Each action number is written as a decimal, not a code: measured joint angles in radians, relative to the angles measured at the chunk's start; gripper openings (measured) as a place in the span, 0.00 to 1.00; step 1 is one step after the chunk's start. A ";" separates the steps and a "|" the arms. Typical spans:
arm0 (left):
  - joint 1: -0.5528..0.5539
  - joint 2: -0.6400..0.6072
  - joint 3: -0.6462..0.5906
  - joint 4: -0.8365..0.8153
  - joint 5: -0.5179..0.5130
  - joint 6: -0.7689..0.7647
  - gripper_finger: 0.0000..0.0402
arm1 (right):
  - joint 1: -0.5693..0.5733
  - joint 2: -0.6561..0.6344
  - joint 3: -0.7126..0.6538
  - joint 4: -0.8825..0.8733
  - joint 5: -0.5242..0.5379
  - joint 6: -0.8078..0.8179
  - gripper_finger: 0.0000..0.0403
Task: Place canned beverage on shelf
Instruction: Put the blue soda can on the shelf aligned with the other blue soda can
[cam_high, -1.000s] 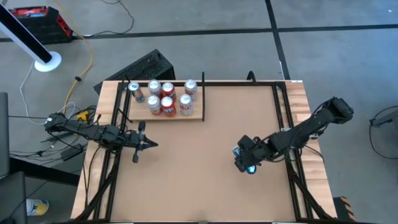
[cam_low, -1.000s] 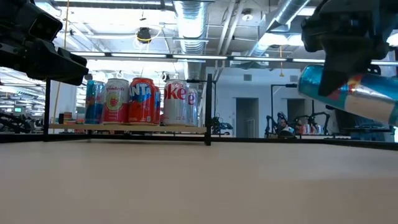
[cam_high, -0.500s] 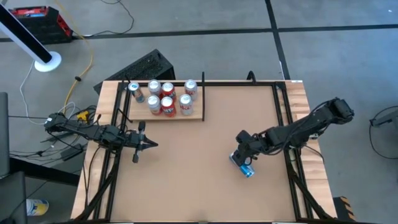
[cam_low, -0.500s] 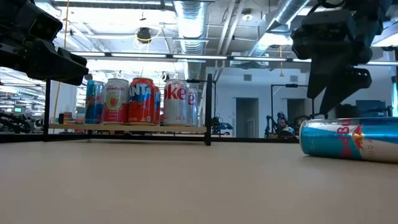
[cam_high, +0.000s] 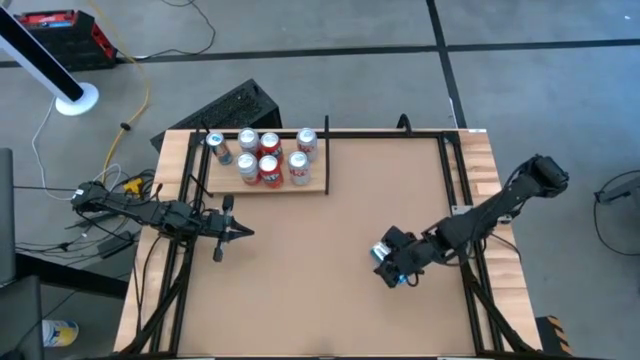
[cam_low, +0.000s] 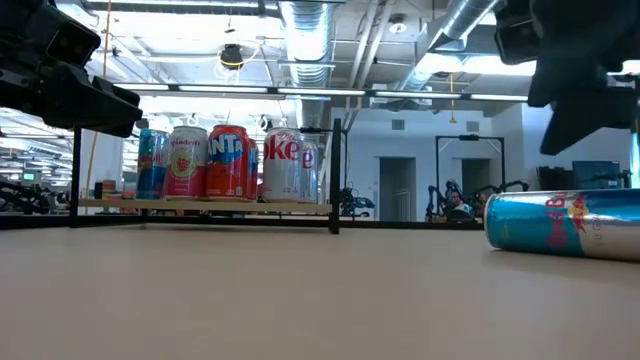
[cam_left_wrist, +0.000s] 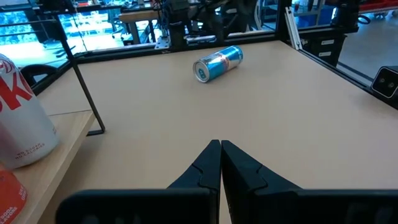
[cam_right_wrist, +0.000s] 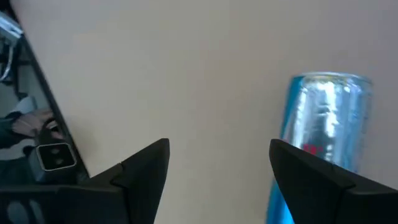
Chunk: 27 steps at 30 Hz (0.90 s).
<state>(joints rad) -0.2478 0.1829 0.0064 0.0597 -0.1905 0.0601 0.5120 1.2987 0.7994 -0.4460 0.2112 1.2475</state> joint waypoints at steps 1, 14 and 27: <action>0.000 0.000 0.000 0.000 0.000 0.000 0.00 | 0.009 -0.001 0.000 0.000 0.001 0.012 0.75; 0.000 0.000 0.000 0.000 0.000 0.000 0.00 | 0.031 0.033 0.094 -0.215 -0.057 0.092 0.75; 0.000 0.000 0.000 0.000 0.000 0.000 0.00 | -0.064 0.199 0.103 -0.385 -0.058 0.042 0.75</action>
<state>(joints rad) -0.2478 0.1829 0.0063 0.0597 -0.1905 0.0601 0.4480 1.4977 0.9024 -0.8313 0.1529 1.2891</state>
